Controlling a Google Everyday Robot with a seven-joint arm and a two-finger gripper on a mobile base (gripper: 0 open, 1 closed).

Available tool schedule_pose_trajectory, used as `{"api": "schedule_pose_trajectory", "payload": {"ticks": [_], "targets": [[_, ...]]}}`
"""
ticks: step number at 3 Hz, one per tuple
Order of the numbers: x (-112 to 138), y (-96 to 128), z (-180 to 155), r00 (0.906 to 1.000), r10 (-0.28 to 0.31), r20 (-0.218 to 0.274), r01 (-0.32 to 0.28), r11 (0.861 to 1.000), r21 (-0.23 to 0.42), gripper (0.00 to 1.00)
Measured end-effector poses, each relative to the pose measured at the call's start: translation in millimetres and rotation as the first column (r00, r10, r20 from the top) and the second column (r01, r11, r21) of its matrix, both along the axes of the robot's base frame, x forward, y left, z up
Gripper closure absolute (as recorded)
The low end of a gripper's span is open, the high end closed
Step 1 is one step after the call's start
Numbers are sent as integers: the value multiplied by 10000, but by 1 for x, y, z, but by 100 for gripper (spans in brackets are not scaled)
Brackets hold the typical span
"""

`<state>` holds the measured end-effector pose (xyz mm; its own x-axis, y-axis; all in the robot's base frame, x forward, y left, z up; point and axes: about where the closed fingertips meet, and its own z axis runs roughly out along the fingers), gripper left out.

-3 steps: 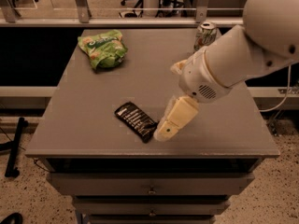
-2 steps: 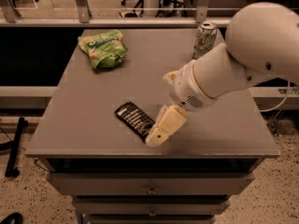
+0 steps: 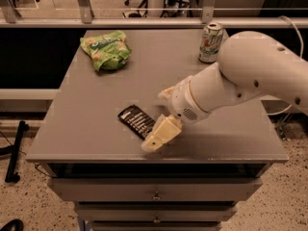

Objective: Pick rxbar chocolate

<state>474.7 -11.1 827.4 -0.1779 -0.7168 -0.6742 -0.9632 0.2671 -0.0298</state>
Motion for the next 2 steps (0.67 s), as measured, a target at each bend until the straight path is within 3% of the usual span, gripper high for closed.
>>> {"api": "schedule_pose_trajectory", "payload": {"ticks": [2], "targets": [[-3,7,-9,9998,-106,-159,113,9990,424,61]]}}
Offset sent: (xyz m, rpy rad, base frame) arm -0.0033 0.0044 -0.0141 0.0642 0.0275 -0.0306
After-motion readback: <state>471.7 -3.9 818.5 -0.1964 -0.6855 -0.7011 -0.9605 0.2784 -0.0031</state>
